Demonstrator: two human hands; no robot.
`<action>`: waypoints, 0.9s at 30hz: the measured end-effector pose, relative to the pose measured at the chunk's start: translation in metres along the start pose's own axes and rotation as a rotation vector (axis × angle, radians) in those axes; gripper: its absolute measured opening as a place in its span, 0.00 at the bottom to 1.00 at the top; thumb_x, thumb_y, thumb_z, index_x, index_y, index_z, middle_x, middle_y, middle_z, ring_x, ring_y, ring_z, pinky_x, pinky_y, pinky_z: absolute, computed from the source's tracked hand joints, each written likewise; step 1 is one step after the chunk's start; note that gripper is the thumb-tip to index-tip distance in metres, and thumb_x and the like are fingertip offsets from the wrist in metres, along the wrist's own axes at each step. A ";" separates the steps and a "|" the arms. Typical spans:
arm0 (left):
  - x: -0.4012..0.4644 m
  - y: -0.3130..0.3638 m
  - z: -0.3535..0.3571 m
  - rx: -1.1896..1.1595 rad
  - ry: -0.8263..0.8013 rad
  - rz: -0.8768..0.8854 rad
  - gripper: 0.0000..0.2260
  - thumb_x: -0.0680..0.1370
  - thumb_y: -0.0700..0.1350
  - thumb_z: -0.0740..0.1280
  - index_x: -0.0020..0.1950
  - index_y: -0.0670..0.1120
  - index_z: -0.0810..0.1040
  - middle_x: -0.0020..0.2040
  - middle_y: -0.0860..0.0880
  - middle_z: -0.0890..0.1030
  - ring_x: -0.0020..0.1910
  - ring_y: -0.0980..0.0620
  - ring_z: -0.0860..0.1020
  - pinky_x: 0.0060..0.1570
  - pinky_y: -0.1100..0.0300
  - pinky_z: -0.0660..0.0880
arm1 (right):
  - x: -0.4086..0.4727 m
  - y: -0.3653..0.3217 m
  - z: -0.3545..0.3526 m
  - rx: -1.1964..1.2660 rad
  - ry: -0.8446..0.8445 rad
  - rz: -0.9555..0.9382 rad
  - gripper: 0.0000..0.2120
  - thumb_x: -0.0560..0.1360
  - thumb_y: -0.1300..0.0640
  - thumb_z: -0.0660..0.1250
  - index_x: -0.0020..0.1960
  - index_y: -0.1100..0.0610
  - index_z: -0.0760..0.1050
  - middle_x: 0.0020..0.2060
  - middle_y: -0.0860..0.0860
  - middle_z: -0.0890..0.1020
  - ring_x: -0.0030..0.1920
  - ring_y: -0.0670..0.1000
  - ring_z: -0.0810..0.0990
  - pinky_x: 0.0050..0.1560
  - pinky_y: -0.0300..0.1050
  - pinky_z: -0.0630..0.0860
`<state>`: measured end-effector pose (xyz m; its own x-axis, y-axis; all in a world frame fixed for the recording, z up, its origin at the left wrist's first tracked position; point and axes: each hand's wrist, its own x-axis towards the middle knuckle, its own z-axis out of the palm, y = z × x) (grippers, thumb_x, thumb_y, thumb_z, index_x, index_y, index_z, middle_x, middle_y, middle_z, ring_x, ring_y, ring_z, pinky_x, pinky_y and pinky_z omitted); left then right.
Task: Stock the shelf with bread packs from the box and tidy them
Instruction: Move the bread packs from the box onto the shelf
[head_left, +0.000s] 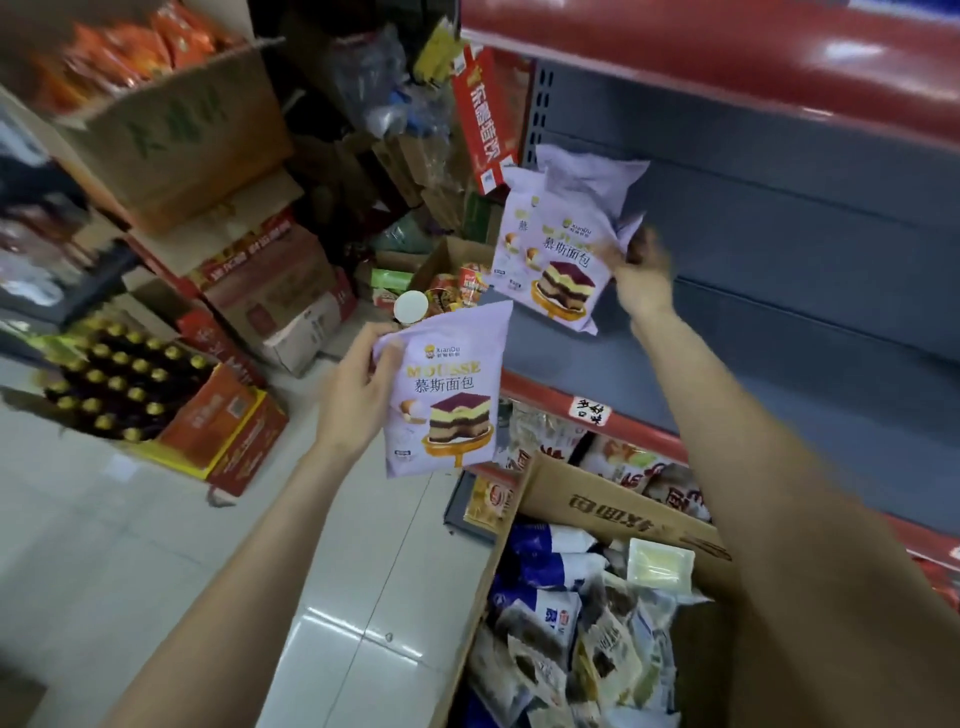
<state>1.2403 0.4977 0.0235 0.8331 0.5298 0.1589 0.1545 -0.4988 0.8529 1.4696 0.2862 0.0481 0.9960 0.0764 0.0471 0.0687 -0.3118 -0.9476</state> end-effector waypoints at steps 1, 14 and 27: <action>0.006 0.000 0.000 0.012 0.003 0.017 0.04 0.82 0.48 0.59 0.51 0.52 0.74 0.40 0.58 0.78 0.42 0.59 0.74 0.44 0.58 0.71 | 0.012 0.007 0.007 -0.063 0.006 0.021 0.19 0.73 0.54 0.69 0.61 0.60 0.71 0.55 0.54 0.80 0.52 0.53 0.78 0.52 0.47 0.75; 0.112 0.063 0.041 -0.040 -0.103 0.221 0.05 0.81 0.53 0.57 0.49 0.58 0.72 0.39 0.55 0.78 0.41 0.54 0.77 0.42 0.53 0.73 | -0.066 0.000 -0.001 0.149 -0.106 0.035 0.15 0.78 0.58 0.63 0.64 0.49 0.68 0.56 0.48 0.77 0.56 0.48 0.76 0.57 0.44 0.74; 0.125 0.036 0.096 -0.253 -0.310 -0.136 0.24 0.83 0.51 0.55 0.78 0.51 0.54 0.75 0.50 0.63 0.73 0.51 0.63 0.61 0.63 0.62 | -0.077 0.022 0.037 0.018 -0.288 0.178 0.33 0.77 0.64 0.64 0.76 0.51 0.53 0.58 0.48 0.71 0.64 0.51 0.73 0.59 0.40 0.70</action>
<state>1.4012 0.4803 0.0261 0.9405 0.3284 -0.0874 0.1707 -0.2341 0.9571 1.3925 0.3083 0.0117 0.9350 0.2872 -0.2081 -0.1082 -0.3276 -0.9386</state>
